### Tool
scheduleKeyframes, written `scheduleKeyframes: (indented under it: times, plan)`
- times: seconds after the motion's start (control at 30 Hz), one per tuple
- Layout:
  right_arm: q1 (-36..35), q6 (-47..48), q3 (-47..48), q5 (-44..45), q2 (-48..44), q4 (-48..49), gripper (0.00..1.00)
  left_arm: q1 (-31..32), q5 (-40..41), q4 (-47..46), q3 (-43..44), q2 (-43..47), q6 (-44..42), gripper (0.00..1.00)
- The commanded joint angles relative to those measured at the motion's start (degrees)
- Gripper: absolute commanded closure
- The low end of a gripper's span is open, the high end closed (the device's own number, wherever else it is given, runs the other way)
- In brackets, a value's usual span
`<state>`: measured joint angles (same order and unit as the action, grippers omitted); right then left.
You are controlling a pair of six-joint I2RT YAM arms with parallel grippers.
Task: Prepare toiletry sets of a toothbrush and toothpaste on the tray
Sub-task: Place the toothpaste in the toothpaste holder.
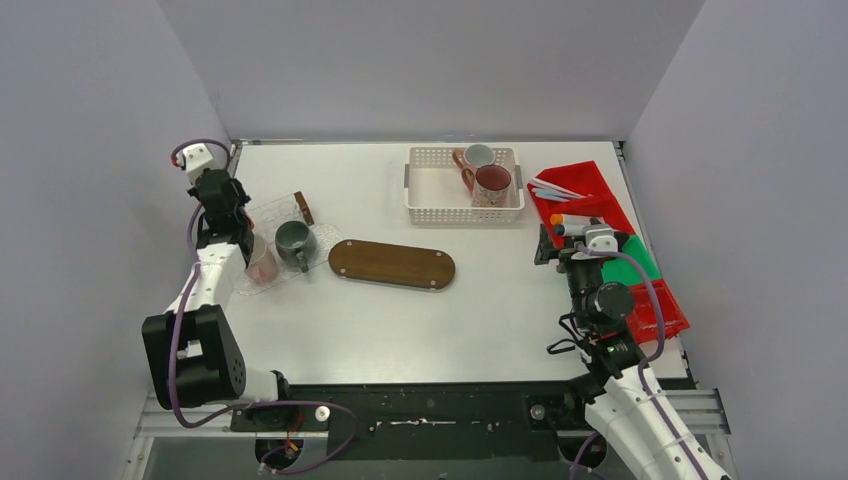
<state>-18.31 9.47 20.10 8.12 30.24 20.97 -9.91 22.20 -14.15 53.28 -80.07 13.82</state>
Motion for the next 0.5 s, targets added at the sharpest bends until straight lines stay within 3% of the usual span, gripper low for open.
scheduleKeyframes:
  times: [0.0, 0.47]
  plan:
    - [0.52, 1.1, -0.66, -0.94, -0.84, 4.06, 0.0, -1.29, 0.43, -8.46, -1.26, -0.41, -0.58, 1.0]
    - [0.5, 1.77, -1.13, -2.06, -1.4, 4.43, 0.0, -2.04, -4.18, -14.44, -3.67, -4.19, -2.05, 1.0]
